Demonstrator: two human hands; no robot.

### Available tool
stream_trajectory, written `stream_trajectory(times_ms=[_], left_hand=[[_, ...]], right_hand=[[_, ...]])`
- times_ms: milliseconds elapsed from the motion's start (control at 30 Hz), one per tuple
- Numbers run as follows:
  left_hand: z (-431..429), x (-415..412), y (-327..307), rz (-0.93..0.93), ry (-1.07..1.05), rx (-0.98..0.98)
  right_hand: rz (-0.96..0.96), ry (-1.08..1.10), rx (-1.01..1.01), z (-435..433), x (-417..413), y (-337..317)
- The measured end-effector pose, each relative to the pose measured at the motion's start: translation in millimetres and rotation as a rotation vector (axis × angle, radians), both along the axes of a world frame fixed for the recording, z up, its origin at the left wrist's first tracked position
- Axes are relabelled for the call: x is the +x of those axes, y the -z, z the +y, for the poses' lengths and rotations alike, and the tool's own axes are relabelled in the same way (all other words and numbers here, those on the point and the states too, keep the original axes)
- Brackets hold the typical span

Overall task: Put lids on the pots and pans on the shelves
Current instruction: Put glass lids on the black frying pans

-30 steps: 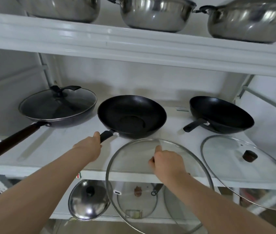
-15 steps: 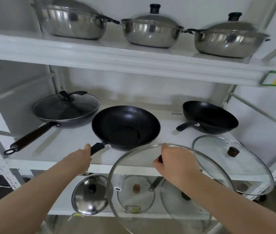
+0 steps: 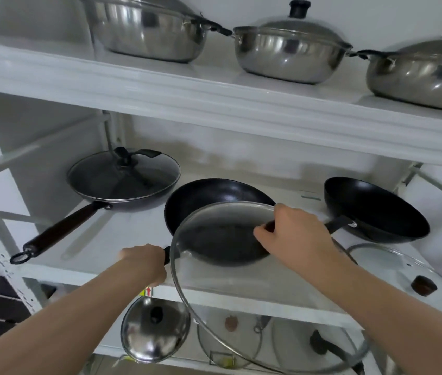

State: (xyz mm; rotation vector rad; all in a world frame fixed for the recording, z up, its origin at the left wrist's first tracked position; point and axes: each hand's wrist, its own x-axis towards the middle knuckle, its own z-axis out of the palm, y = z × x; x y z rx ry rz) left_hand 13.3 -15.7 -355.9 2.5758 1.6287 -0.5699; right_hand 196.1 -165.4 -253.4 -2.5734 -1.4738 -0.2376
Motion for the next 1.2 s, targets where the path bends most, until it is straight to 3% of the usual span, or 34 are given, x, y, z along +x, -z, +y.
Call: stream_trajectory(times_ms=[267, 667, 933, 1200], left_hand=[[50, -1, -4, 0.105, 0.045, 0.017], [95, -1, -7, 0.122, 0.153, 0.023], [105, 2, -12, 0.187, 0.152, -0.069], [106, 16, -33, 0.28, 0.064, -0.221]], right_hand=[[-0.017, -0.046, 0.078, 96, 30, 28], [-0.076, -0.094, 0.073, 208, 54, 60], [-0.026, -0.137, 0.043, 216, 64, 74], [-0.133, -0.151, -0.013, 192, 78, 80]])
